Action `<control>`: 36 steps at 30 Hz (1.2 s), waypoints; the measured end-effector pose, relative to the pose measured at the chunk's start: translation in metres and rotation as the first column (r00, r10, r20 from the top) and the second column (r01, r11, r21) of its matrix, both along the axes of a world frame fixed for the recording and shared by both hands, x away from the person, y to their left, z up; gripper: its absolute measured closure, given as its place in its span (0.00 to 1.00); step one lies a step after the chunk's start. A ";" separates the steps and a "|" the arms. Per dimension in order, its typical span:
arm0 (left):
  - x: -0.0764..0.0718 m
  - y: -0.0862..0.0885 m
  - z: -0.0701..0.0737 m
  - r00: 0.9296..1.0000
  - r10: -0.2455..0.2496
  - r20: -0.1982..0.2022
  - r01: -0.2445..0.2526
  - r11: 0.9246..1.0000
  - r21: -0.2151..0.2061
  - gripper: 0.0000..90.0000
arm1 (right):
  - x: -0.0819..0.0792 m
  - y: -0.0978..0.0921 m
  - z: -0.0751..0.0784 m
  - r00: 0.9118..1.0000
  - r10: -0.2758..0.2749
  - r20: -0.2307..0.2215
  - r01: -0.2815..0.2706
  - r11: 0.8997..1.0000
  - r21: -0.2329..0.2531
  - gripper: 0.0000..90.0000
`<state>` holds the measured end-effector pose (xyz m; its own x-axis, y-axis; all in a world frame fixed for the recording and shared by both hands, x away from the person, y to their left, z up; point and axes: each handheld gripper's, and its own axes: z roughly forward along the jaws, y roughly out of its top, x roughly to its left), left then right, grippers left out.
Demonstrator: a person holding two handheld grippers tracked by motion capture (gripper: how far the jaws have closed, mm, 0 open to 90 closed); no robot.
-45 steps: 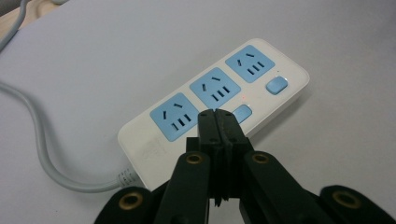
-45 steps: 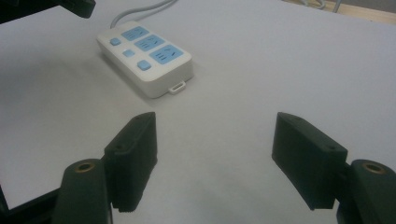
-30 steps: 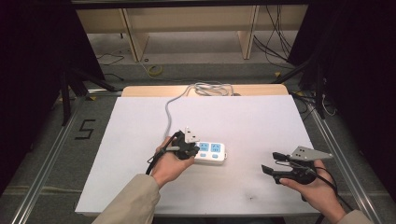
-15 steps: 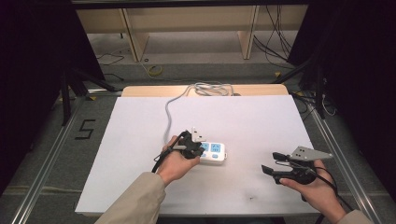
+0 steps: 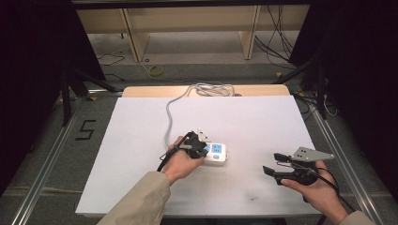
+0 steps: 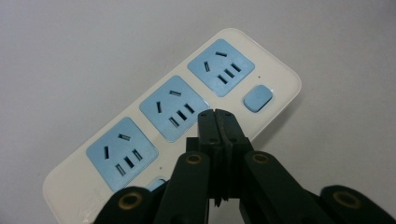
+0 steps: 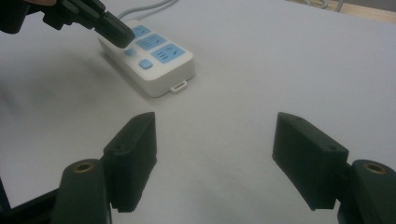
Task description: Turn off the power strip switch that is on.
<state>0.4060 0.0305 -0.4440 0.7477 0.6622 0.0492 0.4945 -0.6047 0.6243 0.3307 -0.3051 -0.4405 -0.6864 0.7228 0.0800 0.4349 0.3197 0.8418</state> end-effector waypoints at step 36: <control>0.004 -0.013 -0.002 0.999 -0.021 -0.031 0.023 0.997 0.069 1.00 | 0.000 0.000 -0.001 1.000 0.009 -0.013 -0.009 1.000 -0.004 0.34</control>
<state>0.4101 0.0176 -0.4463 0.7637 0.6415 0.0716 0.4986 -0.6567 0.5658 0.3302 -0.3051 -0.4411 -0.6919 0.7169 0.0860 0.4426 0.3270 0.8350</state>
